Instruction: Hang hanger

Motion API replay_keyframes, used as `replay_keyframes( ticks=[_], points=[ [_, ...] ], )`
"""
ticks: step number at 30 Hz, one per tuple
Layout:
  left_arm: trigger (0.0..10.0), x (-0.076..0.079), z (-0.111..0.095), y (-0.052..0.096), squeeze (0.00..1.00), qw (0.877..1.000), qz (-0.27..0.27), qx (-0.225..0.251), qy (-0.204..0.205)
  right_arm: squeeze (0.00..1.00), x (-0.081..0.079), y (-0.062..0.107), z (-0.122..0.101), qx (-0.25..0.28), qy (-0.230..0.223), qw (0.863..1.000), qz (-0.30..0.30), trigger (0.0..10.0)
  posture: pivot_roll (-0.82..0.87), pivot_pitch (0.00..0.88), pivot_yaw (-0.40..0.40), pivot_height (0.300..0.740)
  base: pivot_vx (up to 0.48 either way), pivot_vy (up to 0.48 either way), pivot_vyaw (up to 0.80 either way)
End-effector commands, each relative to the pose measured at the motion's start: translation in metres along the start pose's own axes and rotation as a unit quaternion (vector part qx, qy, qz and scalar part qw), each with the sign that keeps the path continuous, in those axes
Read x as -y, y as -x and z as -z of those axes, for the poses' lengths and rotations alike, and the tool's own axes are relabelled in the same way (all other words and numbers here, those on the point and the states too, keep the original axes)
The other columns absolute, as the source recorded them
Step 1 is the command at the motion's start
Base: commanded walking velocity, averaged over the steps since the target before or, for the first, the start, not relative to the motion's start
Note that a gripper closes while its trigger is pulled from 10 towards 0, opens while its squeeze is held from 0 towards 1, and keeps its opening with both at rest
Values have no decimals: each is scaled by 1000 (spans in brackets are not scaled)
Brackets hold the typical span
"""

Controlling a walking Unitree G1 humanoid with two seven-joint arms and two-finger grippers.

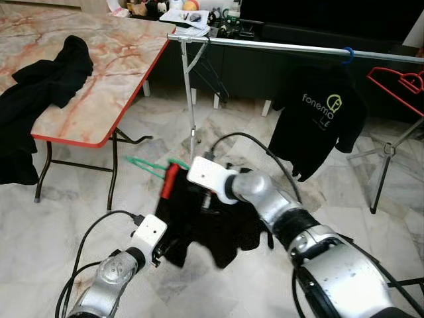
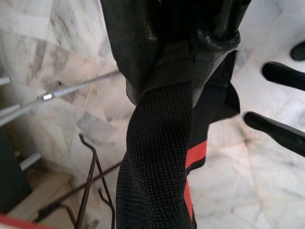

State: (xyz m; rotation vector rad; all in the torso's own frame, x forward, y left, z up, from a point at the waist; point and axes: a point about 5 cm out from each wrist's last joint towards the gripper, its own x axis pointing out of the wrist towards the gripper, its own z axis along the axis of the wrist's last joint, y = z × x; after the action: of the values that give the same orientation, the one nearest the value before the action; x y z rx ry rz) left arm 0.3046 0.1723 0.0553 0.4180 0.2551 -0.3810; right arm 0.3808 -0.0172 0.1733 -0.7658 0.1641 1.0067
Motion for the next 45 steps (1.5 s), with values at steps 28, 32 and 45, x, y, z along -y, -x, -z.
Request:
replay_keyframes(
  ticks=[28, 32, 45],
  points=[
    [10000, -40, 22, -7, 0, 936, -233, -130, -228, 0, -13, -9, -68, 119, 2, 992, -40, 0, 63, 124, -94, 740, 0, 0, 0],
    [10000, -48, 21, -4, 0, 926, -269, -134, -229, 0, -13, -8, -67, 119, 3, 992, -41, 0, 62, 122, -93, 740, 0, 0, 0],
    [10000, -38, 21, -8, 0, 943, -266, -114, -162, 0, -19, -8, -72, 131, 8, 990, -55, 0, 58, 116, -91, 740, 0, 0, 0]
  ],
)
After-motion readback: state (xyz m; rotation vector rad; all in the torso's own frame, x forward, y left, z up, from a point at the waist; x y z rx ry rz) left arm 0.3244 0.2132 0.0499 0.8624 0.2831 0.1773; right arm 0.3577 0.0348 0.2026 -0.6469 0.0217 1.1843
